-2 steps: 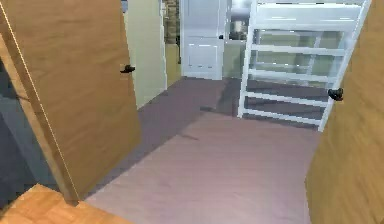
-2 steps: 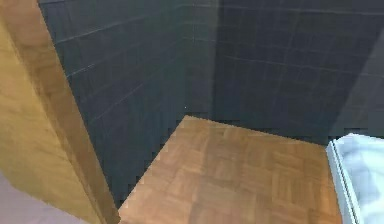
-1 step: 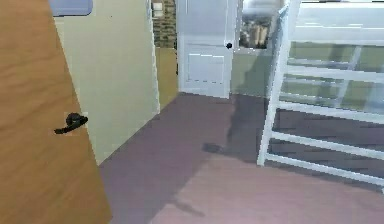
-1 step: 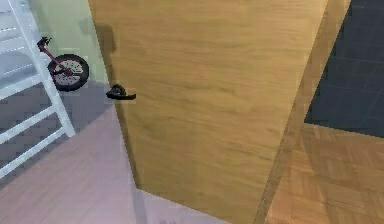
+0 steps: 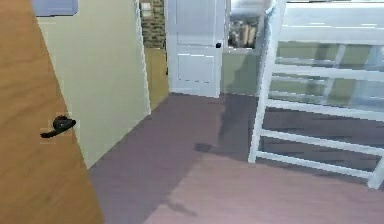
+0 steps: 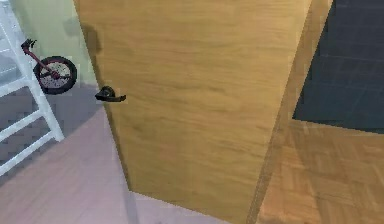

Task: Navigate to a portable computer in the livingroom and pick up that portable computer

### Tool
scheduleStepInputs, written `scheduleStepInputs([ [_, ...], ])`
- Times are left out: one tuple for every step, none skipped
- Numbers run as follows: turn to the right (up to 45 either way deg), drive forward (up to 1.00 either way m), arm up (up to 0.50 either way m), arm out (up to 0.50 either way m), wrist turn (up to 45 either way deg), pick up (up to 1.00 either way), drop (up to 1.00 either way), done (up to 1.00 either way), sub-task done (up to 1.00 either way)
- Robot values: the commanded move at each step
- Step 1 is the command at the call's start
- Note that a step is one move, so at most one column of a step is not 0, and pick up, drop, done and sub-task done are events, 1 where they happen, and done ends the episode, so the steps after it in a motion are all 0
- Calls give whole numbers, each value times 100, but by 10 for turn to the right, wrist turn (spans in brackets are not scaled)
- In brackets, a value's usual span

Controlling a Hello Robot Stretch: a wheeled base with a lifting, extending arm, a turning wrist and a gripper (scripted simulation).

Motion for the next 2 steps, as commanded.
scheduleStepInputs([
  [90,0,0,0,0,0,0,0,0],
  [0,100,0,0,0,0,0,0,0],
])
